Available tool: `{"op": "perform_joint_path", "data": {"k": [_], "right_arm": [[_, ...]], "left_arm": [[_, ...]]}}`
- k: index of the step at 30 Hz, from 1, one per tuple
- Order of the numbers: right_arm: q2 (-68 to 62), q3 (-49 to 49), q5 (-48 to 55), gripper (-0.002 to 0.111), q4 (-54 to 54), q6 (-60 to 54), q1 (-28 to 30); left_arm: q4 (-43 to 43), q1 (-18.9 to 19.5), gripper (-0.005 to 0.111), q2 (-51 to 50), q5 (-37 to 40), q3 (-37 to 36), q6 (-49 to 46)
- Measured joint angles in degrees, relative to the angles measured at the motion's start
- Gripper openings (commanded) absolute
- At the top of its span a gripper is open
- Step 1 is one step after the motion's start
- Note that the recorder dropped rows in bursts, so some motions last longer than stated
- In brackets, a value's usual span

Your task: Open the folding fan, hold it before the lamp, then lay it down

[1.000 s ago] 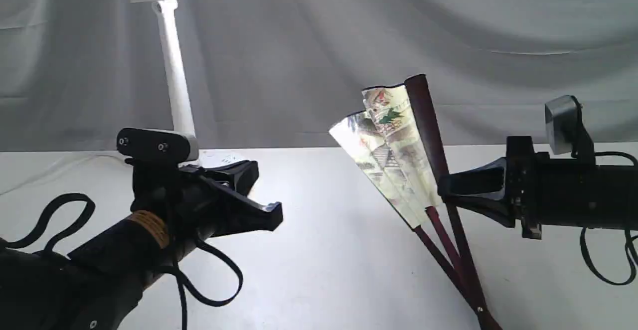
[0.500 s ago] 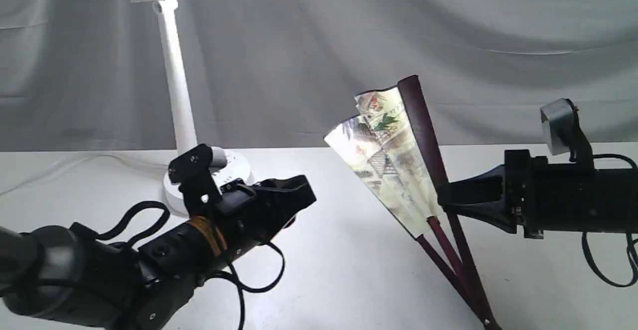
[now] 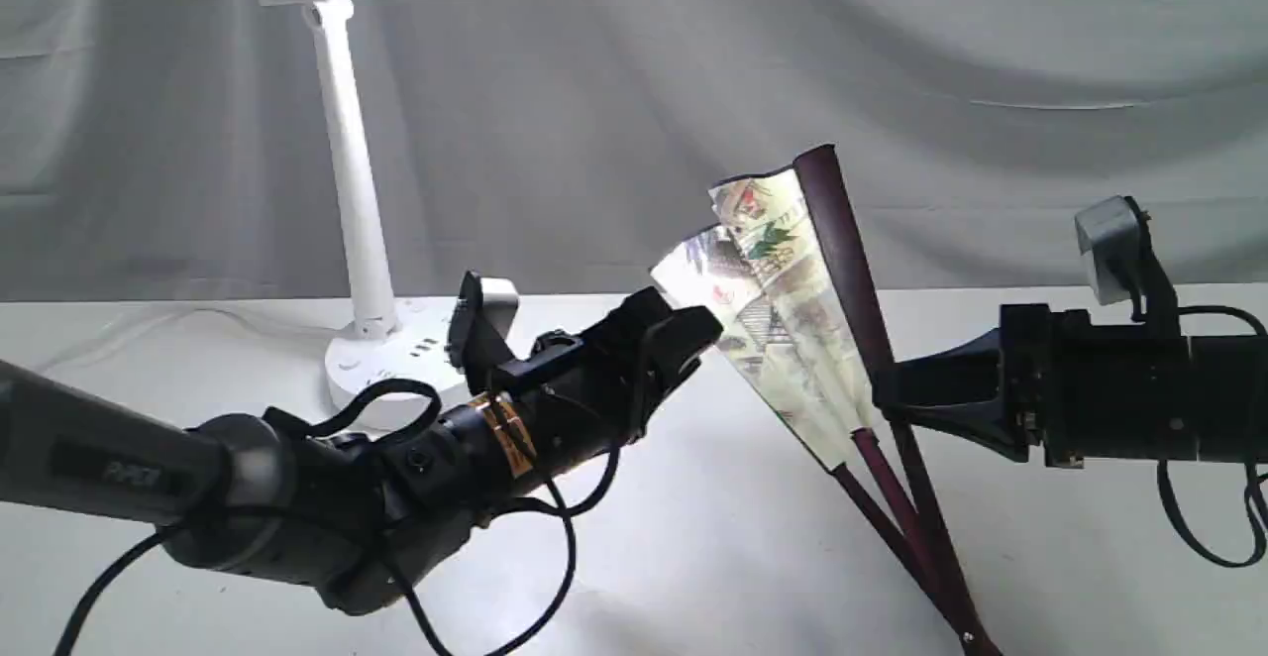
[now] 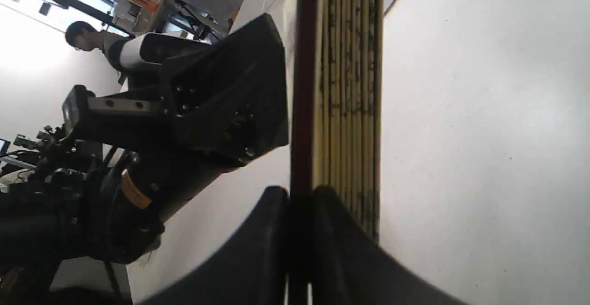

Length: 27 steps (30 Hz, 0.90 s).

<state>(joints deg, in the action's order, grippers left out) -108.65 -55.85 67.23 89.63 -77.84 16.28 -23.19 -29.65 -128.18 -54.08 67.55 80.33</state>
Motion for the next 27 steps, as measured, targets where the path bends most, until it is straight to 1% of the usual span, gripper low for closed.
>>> {"op": "perform_joint_path", "data": {"k": [4, 6, 9, 13, 21, 27], "right_arm": [[-0.13, 0.0, 0.0, 0.0, 0.03, 0.0, 0.0], [-0.13, 0.0, 0.0, 0.0, 0.13, -0.09, 0.0], [-0.13, 0.0, 0.0, 0.0, 0.13, -0.13, 0.0], [-0.13, 0.0, 0.0, 0.0, 0.13, -0.13, 0.0], [-0.13, 0.0, 0.0, 0.0, 0.5, -0.13, -0.27], [-0.13, 0.0, 0.0, 0.0, 1.35, -0.02, -2.97]], "left_arm": [[-1.41, 0.38, 0.037, -3.33, -4.69, 2.03, 5.69], [-1.54, 0.8, 0.037, -5.06, -8.27, 2.83, 7.05], [-1.54, 1.46, 0.037, -6.84, -11.46, 3.99, 8.14], [-1.32, 1.58, 0.037, -8.58, -12.42, 5.71, 10.13], [-2.56, 1.58, 0.037, -10.2, -14.74, 7.85, 11.07], [-2.8, 1.58, 0.037, -10.2, -14.95, 7.89, 11.07]]}}
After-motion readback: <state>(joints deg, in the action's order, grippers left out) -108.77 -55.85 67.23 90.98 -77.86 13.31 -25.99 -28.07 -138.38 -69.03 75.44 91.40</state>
